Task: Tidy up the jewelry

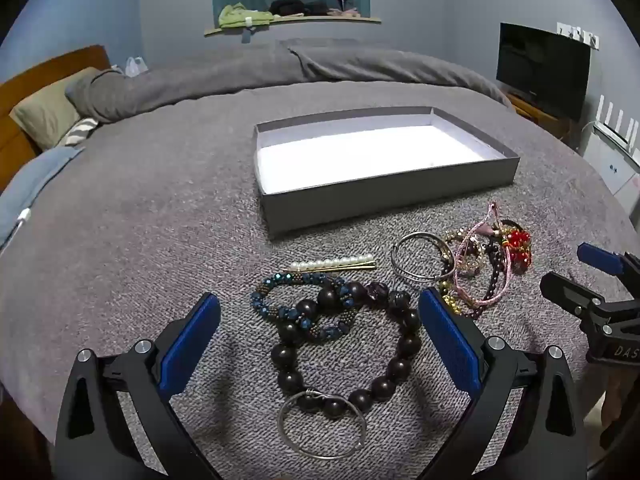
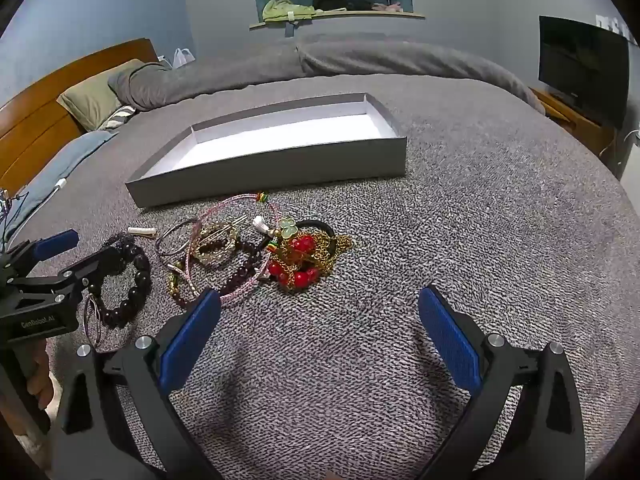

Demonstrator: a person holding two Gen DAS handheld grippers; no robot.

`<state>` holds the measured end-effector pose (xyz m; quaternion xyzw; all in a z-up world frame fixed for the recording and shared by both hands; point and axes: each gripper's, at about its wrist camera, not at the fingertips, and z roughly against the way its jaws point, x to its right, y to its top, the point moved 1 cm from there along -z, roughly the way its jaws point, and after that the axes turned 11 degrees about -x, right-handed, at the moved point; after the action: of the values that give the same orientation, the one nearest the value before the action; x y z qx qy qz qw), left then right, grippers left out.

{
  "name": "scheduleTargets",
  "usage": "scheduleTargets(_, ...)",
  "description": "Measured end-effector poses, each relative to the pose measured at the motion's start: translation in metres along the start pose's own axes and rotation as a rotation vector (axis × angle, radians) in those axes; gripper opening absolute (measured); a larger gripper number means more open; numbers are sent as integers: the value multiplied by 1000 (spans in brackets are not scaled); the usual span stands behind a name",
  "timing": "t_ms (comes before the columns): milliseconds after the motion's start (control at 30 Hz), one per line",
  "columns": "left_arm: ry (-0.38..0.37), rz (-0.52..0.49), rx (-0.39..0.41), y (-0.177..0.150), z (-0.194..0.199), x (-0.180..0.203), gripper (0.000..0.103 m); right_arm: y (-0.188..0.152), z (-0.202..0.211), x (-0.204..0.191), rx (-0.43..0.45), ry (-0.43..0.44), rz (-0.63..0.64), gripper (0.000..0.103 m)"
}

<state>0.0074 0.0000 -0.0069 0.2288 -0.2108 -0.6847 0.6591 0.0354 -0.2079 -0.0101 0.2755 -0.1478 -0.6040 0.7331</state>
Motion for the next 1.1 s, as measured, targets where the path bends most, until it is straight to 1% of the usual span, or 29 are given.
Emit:
scheduleTargets(33,0,1,2,0,0,0,98,0,1,0,12,-2,3,98)
scheduleTargets(367,-9,14,4,-4,-1,-11,98,0,3,-1,1,0,0,98)
scheduleTargets(500,0,5,0,0,1,-6,98,0,7,-3,1,3,-4,98)
scheduleTargets(533,0,5,0,0,0,-6,98,0,1,0,1,2,-3,98)
scheduleTargets(633,2,6,2,1,1,-5,98,0,1,0,0,2,-2,98)
scheduleTargets(1100,-3,7,2,-1,1,-5,98,0,1,-2,-2,-1,0,98)
